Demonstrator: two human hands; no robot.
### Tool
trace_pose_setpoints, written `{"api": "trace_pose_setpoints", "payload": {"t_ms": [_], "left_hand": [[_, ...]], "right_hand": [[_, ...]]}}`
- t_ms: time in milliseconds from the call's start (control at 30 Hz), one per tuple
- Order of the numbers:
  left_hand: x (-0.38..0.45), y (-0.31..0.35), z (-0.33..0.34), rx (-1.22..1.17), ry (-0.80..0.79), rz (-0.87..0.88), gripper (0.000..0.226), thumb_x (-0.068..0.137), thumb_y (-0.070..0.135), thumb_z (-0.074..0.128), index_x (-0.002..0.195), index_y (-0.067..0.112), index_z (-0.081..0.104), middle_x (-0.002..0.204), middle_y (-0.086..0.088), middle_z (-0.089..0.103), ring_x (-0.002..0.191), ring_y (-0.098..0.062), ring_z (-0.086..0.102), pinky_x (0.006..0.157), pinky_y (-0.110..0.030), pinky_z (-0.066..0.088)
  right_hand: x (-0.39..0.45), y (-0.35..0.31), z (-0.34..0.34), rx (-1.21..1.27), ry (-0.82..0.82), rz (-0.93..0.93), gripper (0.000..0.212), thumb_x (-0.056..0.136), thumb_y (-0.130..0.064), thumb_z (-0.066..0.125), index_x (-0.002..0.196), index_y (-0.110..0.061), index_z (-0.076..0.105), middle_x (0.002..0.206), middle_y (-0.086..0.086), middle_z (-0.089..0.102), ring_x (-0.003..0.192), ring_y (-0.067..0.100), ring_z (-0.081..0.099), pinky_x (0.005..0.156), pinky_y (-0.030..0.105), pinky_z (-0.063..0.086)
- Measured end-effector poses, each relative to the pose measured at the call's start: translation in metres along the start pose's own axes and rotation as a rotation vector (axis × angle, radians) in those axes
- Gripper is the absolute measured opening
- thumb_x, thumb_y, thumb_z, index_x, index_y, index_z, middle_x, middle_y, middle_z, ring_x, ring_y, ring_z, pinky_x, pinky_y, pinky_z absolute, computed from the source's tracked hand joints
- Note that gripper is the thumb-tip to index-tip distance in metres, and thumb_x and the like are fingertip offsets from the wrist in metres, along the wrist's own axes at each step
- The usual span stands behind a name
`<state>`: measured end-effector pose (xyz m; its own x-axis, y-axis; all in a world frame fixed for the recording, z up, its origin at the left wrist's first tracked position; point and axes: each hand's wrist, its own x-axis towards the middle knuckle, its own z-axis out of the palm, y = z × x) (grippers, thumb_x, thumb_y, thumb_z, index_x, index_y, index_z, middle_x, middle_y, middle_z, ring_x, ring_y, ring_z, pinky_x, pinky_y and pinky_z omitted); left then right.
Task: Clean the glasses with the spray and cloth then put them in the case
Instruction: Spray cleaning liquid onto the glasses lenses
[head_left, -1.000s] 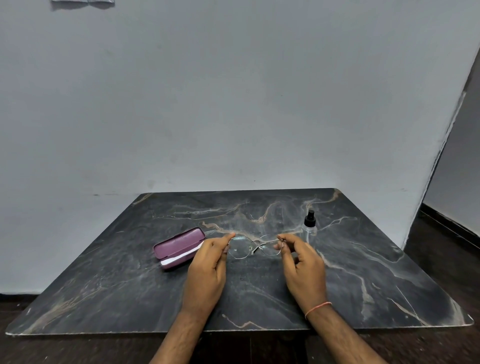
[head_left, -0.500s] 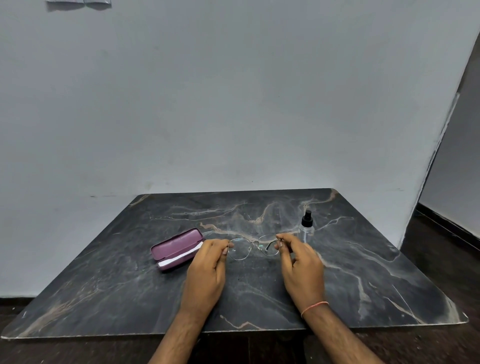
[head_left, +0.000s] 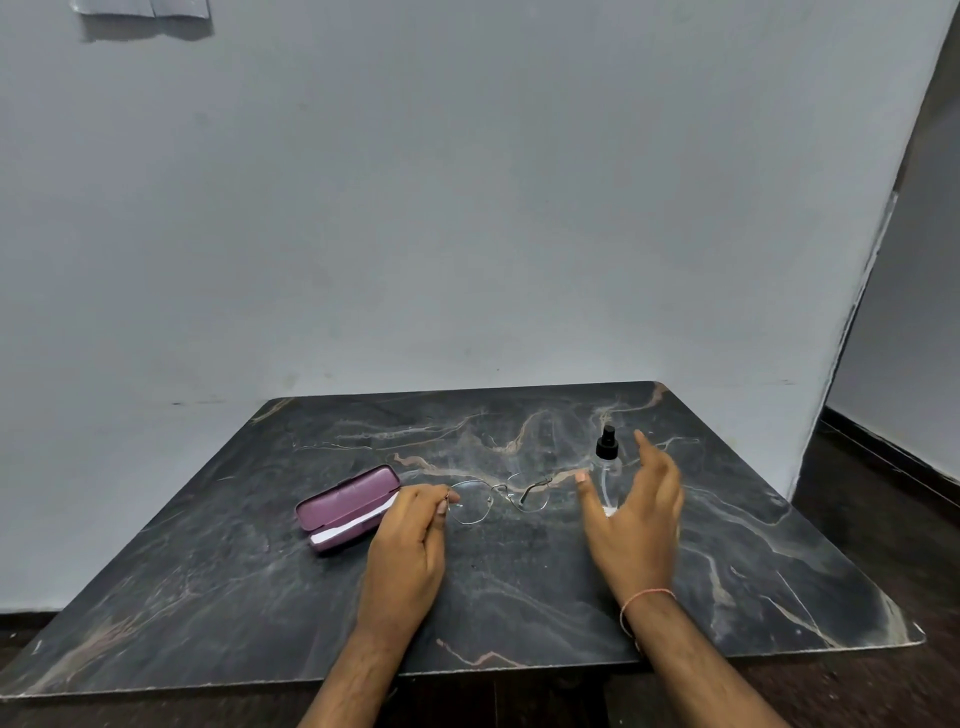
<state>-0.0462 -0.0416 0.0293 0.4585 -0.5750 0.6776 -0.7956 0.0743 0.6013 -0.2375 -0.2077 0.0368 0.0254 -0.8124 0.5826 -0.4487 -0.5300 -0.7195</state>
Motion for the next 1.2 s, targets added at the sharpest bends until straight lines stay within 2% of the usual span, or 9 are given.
{"api": "trace_pose_setpoints", "payload": {"t_ms": [133,400,533,633,733,867,1000,1133,1200], "left_hand": [[0.001,0.000,0.000,0.002,-0.027,0.000,0.022,0.112,0.028,0.050,0.117,0.027,0.071,0.114,0.021,0.063,0.110,-0.008,0.066,0.094,-0.028,0.054],[0.002,-0.002,0.001,0.055,-0.034,0.006,0.021,0.112,0.026,0.051,0.122,0.027,0.070,0.115,0.020,0.062,0.109,-0.008,0.065,0.094,-0.030,0.055],[0.002,-0.004,0.002,0.115,-0.024,0.013,0.020,0.112,0.022,0.053,0.123,0.027,0.070,0.115,0.019,0.063,0.107,-0.007,0.064,0.091,-0.031,0.055],[0.002,-0.004,0.002,0.119,-0.024,0.011,0.022,0.112,0.022,0.053,0.123,0.027,0.070,0.116,0.018,0.064,0.108,-0.006,0.064,0.092,-0.029,0.055],[0.002,-0.004,0.002,0.099,-0.009,0.001,0.021,0.111,0.020,0.054,0.122,0.027,0.071,0.115,0.018,0.064,0.109,-0.005,0.064,0.093,-0.027,0.054],[0.003,-0.003,0.002,0.070,0.026,-0.015,0.021,0.111,0.016,0.056,0.119,0.025,0.073,0.114,0.018,0.065,0.110,-0.004,0.065,0.095,-0.024,0.053],[0.003,-0.004,0.002,0.069,0.035,-0.017,0.020,0.111,0.016,0.055,0.118,0.025,0.072,0.113,0.017,0.065,0.109,-0.007,0.066,0.094,-0.028,0.054],[0.003,-0.003,0.002,0.058,0.041,-0.018,0.020,0.111,0.017,0.055,0.118,0.024,0.072,0.113,0.016,0.065,0.109,-0.008,0.066,0.093,-0.029,0.055],[0.003,-0.003,0.002,0.055,0.040,-0.020,0.020,0.111,0.016,0.055,0.117,0.024,0.072,0.113,0.015,0.065,0.109,-0.008,0.066,0.093,-0.027,0.054]], "right_hand": [[0.007,0.001,0.005,-0.038,-0.128,-0.002,0.093,0.094,-0.050,0.073,0.165,-0.038,0.013,0.163,0.005,0.039,0.145,0.033,0.044,0.105,0.049,0.050],[0.011,0.002,0.012,-0.038,-0.161,-0.042,0.083,0.103,-0.032,0.063,0.165,-0.042,0.008,0.161,0.004,0.051,0.123,0.036,0.068,0.088,0.043,0.058],[-0.004,-0.007,0.000,0.112,-0.157,-0.012,0.090,0.103,-0.028,0.063,0.163,-0.053,0.001,0.149,0.008,0.061,0.091,0.027,0.074,0.070,0.038,0.058],[-0.021,-0.018,-0.012,0.174,-0.201,-0.134,0.087,0.101,-0.018,0.063,0.162,-0.056,0.014,0.133,-0.005,0.059,0.081,0.011,0.068,0.066,0.034,0.057],[-0.035,-0.022,-0.017,0.190,-0.232,-0.242,0.087,0.093,-0.006,0.070,0.158,-0.051,0.033,0.117,-0.018,0.057,0.094,-0.009,0.063,0.075,0.013,0.049],[-0.043,-0.026,-0.020,0.188,-0.310,-0.305,0.078,0.096,-0.021,0.073,0.157,-0.052,0.036,0.119,-0.032,0.058,0.095,0.001,0.067,0.076,0.017,0.055],[-0.044,-0.025,-0.019,0.155,-0.339,-0.359,0.069,0.098,-0.027,0.071,0.155,-0.053,0.041,0.113,-0.020,0.068,0.072,0.011,0.066,0.070,0.027,0.057],[-0.042,-0.025,-0.020,0.219,-0.330,-0.285,0.063,0.095,-0.017,0.075,0.148,-0.044,0.054,0.098,-0.029,0.063,0.069,-0.002,0.062,0.067,0.005,0.043],[-0.042,-0.025,-0.019,0.223,-0.330,-0.280,0.060,0.095,-0.015,0.075,0.146,-0.041,0.057,0.102,-0.029,0.065,0.076,-0.011,0.061,0.073,0.001,0.041]]}}
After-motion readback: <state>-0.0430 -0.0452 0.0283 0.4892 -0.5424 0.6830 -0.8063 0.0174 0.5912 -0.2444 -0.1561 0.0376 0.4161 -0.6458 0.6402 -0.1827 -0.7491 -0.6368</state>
